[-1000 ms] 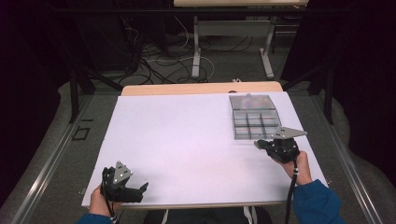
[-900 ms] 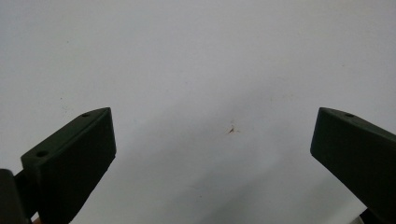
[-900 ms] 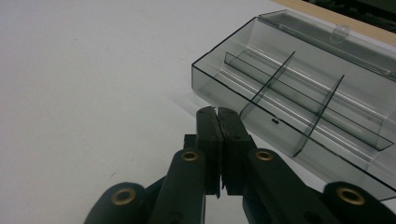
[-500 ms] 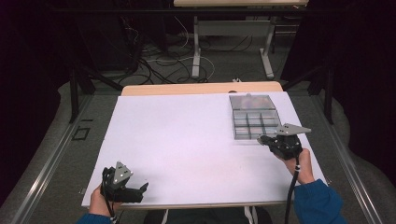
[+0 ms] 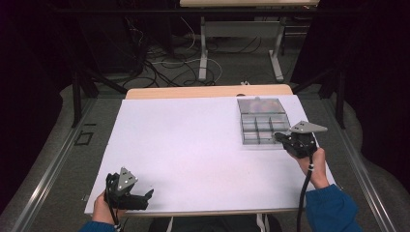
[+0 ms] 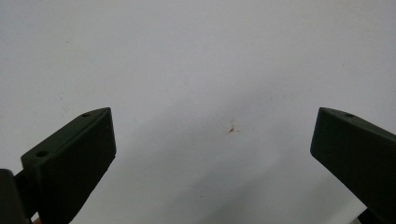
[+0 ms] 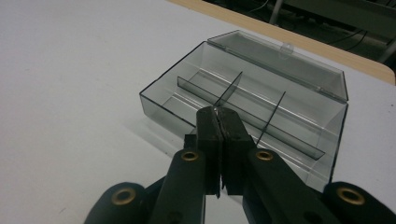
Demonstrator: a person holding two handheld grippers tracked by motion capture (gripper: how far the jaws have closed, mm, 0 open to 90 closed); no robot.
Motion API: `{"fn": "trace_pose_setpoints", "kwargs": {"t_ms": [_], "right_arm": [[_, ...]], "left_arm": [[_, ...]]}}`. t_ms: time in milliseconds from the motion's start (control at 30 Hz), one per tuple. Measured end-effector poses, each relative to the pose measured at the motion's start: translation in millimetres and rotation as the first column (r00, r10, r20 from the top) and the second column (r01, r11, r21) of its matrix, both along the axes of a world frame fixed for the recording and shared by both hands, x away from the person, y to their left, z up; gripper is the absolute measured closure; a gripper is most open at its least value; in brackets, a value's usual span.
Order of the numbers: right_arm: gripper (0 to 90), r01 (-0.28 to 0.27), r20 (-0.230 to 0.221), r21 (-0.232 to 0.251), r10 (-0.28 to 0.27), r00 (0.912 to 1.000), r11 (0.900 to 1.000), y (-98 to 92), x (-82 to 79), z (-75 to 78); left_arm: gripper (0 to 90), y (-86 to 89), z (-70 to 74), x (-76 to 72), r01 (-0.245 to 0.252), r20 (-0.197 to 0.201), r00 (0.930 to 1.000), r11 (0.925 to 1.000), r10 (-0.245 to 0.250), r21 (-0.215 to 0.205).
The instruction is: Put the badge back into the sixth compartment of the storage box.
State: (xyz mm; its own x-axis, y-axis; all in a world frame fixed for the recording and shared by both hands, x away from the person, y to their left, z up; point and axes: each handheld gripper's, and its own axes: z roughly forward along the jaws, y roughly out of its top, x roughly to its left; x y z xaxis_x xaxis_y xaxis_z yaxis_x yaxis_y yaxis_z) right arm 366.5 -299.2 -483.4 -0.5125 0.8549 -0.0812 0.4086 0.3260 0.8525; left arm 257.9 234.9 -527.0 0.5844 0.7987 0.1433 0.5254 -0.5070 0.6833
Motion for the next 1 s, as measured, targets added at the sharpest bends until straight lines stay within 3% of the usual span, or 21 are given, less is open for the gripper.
{"fn": "trace_pose_setpoints", "kwargs": {"t_ms": [333,667,1000], "right_arm": [[88.5,0.060,0.009,0.009,-0.060,0.9982,0.998,-12.3,11.9,0.2],[88.5,0.115,-0.024,0.021,-0.115,0.9931,0.993,-26.4,26.1,-7.4],[88.5,0.128,-0.051,-0.013,-0.129,0.9904,0.992,-25.0,43.2,-17.9]], "left_arm": [[0.0,0.2,-0.6,-0.1,-0.003,0.003,1.0000,1.0000,0.003,-0.007],[0.0,-0.1,-0.7,0.3,-0.003,-0.005,1.0000,1.0000,0.002,-0.008],[0.0,0.4,-0.9,0.8,-0.003,0.001,1.0000,1.0000,0.003,-0.007]]}}
